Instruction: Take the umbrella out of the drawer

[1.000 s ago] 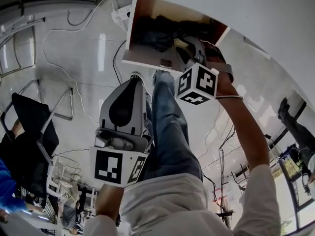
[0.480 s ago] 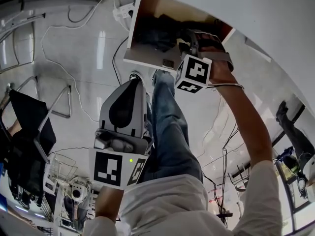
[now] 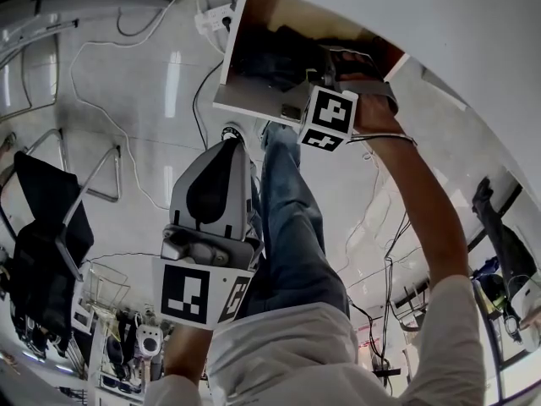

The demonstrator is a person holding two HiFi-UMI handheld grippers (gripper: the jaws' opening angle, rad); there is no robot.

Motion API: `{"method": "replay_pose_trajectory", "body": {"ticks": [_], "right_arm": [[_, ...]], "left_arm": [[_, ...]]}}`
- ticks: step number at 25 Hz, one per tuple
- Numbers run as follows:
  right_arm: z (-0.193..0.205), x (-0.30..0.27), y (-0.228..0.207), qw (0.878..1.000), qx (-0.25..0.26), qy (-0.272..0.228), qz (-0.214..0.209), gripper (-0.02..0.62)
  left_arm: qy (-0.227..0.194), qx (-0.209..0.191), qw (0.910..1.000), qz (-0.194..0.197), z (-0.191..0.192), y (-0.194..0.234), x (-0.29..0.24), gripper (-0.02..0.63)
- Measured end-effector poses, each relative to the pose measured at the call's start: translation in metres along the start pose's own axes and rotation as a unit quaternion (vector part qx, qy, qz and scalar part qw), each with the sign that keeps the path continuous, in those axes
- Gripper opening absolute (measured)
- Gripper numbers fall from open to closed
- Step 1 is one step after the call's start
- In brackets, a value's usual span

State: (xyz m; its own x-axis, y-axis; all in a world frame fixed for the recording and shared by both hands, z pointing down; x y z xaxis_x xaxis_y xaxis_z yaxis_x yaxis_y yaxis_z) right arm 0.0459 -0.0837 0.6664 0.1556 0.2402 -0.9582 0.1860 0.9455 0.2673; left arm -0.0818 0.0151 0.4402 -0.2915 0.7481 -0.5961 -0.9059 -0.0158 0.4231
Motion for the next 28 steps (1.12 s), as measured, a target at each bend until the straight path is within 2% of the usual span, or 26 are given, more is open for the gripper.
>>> {"method": "replay_pose_trajectory", "body": {"ticks": [13, 28], "right_arm": [[-0.001, -0.024, -0.002, 0.999, 0.035, 0.004, 0.001, 0.278], [-0.004, -0.045, 0.002, 0.998, 0.063, 0.009, 0.000, 0.290]], "left_arm": [[0.003, 0.011, 0.9999, -0.010, 0.007, 0.002, -0.005, 0.017], [0.006, 0.024, 0.9995, -0.019, 0.015, 0.010, -0.008, 0.017]]}}
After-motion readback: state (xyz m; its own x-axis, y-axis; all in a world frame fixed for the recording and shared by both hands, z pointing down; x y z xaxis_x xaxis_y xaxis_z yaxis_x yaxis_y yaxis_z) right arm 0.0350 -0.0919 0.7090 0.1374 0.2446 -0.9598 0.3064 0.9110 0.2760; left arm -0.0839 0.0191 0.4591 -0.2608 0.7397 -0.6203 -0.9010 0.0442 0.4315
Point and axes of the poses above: the fingertips, and each gripper's own axes: x backward along the fingers, y to its left, z out of its underside, the point moved 6 cm from there along x, backward along the fingers, and after that the axes turned 1 degree about z, right-handed, at the moved point
